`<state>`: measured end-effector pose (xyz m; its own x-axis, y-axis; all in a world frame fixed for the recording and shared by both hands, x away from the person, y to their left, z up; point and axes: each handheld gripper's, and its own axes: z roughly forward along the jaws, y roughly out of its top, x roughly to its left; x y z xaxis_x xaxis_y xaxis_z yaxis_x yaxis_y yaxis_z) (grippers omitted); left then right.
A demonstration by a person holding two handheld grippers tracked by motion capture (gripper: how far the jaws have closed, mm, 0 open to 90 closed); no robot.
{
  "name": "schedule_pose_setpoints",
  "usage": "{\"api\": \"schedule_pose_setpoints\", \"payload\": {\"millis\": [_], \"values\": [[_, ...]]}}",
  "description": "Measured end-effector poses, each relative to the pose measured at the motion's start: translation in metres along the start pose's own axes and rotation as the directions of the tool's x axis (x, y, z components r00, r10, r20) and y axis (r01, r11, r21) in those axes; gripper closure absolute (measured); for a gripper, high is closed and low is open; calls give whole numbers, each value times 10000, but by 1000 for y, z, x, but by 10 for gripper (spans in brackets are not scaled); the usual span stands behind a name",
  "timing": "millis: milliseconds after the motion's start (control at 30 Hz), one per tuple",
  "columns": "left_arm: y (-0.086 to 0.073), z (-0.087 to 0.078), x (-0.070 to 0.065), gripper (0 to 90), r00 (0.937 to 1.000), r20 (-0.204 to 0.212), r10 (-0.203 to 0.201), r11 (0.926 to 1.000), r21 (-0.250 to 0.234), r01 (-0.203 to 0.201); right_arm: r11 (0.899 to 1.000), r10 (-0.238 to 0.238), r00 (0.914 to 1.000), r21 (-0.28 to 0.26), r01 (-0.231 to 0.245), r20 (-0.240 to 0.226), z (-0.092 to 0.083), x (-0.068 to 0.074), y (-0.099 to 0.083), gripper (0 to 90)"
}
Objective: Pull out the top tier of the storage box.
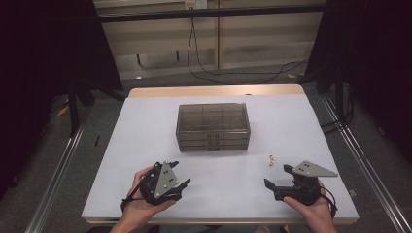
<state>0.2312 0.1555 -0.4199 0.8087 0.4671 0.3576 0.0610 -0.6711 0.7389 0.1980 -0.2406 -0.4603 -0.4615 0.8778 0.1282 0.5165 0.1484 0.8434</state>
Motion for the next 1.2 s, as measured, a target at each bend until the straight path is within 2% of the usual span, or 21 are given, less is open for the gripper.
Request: {"api": "schedule_pose_setpoints", "payload": {"millis": [67, 100, 167, 333, 400, 567, 733, 800, 867, 933, 967, 1000, 1033, 1067, 1133, 1167, 1200], "values": [[3, 2, -5, 376, 9987, -247, 440, 9990, 29, -440, 10000, -30, 10000, 8, 30, -2, 0, 0, 0, 124], [4, 3, -5, 377, 9985, -119, 531, 9986, 64, -530, 10000, -11, 10000, 36, 11, -6, 0, 0, 0, 124], [6, 5, -7, 386, 9972, -189, 724, 9974, 71, -723, 10000, 14, 10000, 14, -14, -38, 0, 0, 0, 124], [10, 9, -5, 408, 9953, -174, 953, 9954, 72, -952, 10000, 32, 10000, 37, -32, -73, 0, 0, 0, 120], [15, 11, -3, 432, 9914, -298, 1276, 9917, 174, -1271, 10000, 84, 9999, 37, -83, -78, 0, -1, 0, 119], [20, 16, -1, 464, 9889, -281, 1460, 9890, 274, -1452, 10000, 80, 9999, 55, -79, -123, 0, 0, 0, 118], [27, 25, -3, 480, 9786, -697, 1934, 9801, 585, -1896, 9999, 71, 10000, 80, -70, -66, 0, -1, 0, 118], [29, 28, -3, 483, 9762, -676, 2059, 9776, 597, -2020, 9999, 125, 9999, 106, -124, -76, 1, -1, 0, 118], [31, 31, -4, 492, 9704, -800, 2279, 9724, 690, -2227, 9999, 81, 9999, 128, -80, -60, 1, 0, 0, 118], [31, 33, -4, 493, 9705, -739, 2295, 9717, 740, -2241, 9999, 74, 9999, 140, -73, -71, 1, 0, 0, 118], [31, 37, -6, 492, 9664, -948, 2390, 9695, 785, -2320, 9999, 107, 9999, 130, -106, -76, 1, 0, 0, 118], [31, 37, -6, 492, 9664, -948, 2390, 9695, 785, -2320, 9999, 107, 9999, 130, -106, -76, 1, 0, 0, 118], [31, 40, -7, 480, 9509, -1270, 2822, 9571, 1057, -2699, 9999, 92, 9999, 135, -90, -77, 0, 0, 0, 118], [32, 42, -6, 458, 9480, -1238, 2931, 9533, 1136, -2799, 9999, 90, 9999, 134, -89, -51, 1, 0, 0, 118], [32, 46, -6, 454, 9464, -1514, 2854, 9561, 1136, -2701, 9999, 49, 10000, 136, -48, -58, 1, 0, 0, 118], [32, 46, -6, 454, 9464, -1514, 2854, 9561, 1136, -2701, 9999, 50, 10000, 154, -49, -78, 1, 0, 0, 118], [33, 49, -5, 454, 9419, -1625, 2940, 9525, 1319, -2745, 9999, 31, 10000, 168, -30, -82, 1, 0, -1, 118]]}}
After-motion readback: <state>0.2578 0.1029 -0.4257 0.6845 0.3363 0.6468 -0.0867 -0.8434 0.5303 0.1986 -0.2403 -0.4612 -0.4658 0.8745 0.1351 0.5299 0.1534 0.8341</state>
